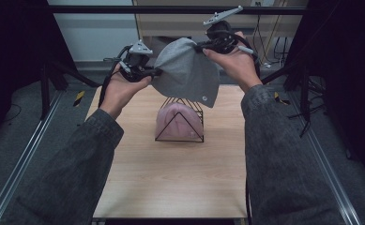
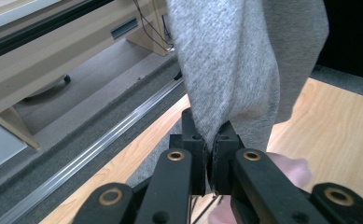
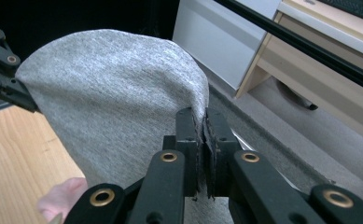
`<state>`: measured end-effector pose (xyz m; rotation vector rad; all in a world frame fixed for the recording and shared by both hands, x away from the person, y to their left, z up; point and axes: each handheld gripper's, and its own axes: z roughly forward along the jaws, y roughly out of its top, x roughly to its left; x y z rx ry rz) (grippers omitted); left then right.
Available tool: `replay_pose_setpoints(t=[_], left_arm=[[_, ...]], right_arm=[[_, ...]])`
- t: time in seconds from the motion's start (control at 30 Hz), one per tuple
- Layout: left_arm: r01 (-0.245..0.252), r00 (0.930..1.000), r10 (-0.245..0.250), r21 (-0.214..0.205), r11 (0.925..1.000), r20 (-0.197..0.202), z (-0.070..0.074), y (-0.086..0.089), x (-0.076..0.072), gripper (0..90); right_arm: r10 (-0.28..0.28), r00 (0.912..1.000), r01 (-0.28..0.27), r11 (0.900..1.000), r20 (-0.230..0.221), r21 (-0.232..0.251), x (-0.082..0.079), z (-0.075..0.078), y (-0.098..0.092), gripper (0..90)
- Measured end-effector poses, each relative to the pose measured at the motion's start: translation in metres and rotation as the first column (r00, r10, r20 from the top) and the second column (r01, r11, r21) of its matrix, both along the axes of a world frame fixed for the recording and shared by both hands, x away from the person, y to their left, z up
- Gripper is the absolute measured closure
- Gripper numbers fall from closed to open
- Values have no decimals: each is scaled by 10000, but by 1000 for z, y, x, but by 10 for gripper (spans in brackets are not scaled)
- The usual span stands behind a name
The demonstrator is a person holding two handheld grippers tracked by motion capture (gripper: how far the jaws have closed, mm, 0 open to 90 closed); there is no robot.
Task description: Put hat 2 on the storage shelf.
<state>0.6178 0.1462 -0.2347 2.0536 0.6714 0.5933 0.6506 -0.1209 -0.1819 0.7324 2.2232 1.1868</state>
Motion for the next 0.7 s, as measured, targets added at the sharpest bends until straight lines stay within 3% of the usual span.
replay_pose_setpoints(t=[0.13, 0.23, 0.7], left_arm=[[-150, 9997, 145, -213, 9997, -206, -9, 0, 14, 873], [-216, 9991, 211, -132, 9997, -370, -19, 1, 20, 873], [-419, 9949, 429, 125, 9990, -914, -53, 9, 24, 874]], right_arm=[[-76, 9999, 75, 10000, -128, -37, 9, -4, 1, 859], [-62, 9996, 57, 9998, -278, -175, 13, -10, 3, 859], [196, 9972, -241, 9978, -719, -613, 12, -38, 16, 859]])
